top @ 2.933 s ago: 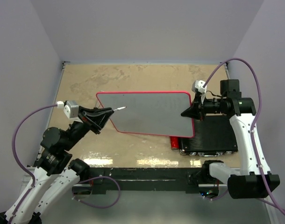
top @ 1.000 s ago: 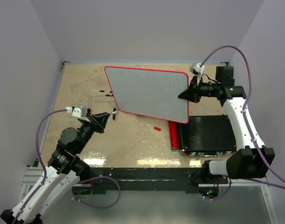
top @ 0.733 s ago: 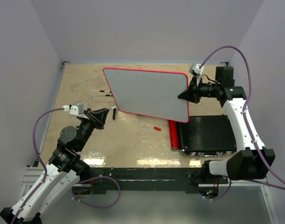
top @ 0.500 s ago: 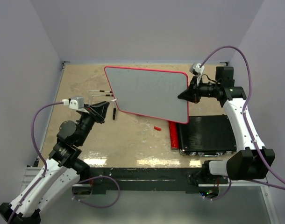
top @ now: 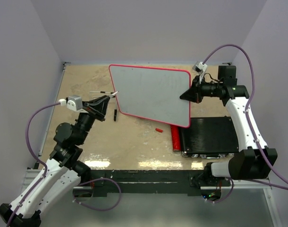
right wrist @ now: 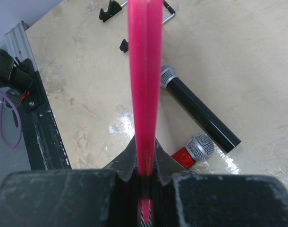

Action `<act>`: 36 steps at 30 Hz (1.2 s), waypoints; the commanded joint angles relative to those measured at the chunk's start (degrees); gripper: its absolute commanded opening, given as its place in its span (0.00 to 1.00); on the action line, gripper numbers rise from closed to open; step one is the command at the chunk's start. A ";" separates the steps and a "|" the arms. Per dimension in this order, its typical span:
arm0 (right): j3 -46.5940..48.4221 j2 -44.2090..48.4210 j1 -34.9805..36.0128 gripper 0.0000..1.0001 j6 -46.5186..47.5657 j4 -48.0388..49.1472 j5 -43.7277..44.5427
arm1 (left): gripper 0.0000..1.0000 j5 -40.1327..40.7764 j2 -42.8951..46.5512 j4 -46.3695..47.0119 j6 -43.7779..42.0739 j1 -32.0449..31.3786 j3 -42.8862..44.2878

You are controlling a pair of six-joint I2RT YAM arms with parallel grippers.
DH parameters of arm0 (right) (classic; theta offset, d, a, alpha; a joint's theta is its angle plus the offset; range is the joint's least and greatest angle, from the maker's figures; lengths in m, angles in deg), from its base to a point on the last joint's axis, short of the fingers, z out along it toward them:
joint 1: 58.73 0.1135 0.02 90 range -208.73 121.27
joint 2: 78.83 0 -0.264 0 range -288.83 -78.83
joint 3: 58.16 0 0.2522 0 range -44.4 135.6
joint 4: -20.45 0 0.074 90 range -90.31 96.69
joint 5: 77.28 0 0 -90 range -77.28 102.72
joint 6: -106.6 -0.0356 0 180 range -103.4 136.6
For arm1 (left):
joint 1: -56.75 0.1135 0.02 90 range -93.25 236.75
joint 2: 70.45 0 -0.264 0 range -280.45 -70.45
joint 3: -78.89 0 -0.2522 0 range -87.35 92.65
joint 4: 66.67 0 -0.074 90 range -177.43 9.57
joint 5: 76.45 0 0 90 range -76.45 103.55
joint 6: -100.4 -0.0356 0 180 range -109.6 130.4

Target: Write a sentence on the whiteboard

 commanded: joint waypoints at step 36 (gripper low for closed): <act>-2.91 5.54 -0.51 0.00 -11.51 5.99 -5.11 | 0.00 -4.59 -1.75 13.25 2.07 2.19 -0.83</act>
